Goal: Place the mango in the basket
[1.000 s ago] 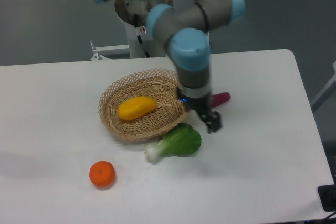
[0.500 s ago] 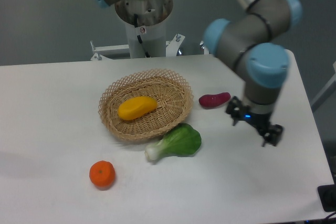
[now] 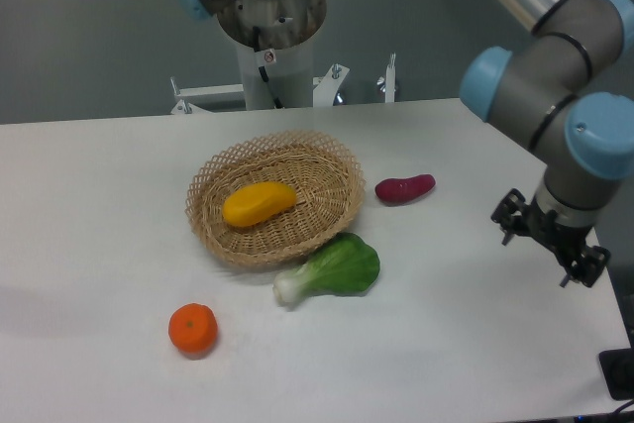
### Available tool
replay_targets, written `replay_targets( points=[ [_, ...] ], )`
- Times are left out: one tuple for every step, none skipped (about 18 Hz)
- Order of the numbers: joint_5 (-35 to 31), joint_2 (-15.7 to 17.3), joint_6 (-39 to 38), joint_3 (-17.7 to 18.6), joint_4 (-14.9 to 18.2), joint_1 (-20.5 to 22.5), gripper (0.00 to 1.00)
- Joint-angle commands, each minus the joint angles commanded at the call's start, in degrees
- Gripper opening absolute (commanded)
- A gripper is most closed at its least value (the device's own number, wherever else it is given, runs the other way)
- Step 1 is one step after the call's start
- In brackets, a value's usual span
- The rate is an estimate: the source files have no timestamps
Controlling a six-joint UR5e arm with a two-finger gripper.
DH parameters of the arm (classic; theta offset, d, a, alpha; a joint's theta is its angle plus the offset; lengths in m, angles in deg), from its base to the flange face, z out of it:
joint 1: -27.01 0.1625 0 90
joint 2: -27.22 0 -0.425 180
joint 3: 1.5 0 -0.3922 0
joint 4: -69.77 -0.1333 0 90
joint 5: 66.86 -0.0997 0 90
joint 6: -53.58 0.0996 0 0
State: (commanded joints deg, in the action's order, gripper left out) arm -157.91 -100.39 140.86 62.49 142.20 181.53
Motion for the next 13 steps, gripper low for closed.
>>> replay_targets(
  points=[
    [0.0,0.0,0.1,0.0,0.0,0.0,1.00],
    [0.0,0.0,0.3,0.1,0.0,0.0,1.00],
    [0.0,0.1,0.8,0.2,-0.1,0.0,1.00],
    [0.0,0.1,0.8,0.3,-0.2,0.0,1.00],
    [0.0,0.1,0.8,0.3,-0.2,0.0,1.00],
    [0.0,0.1,0.8,0.3,-0.2,0.0,1.00],
    [0.0,0.1,0.8,0.4,-0.3,0.0,1.00],
    [0.0,0.1,0.8,0.4,-0.3,0.0,1.00],
    [0.0,0.1,0.8,0.3,-0.3,0.0,1.00],
    [0.0,0.1,0.8,0.3,-0.3,0.0,1.00],
    [0.0,0.1,0.8,0.3,-0.4,0.0,1.00],
    [0.0,0.1,0.9,0.3,-0.4,0.0,1.00],
    [0.0,0.1,0.8,0.3,-0.3,0.0,1.00]
  ],
)
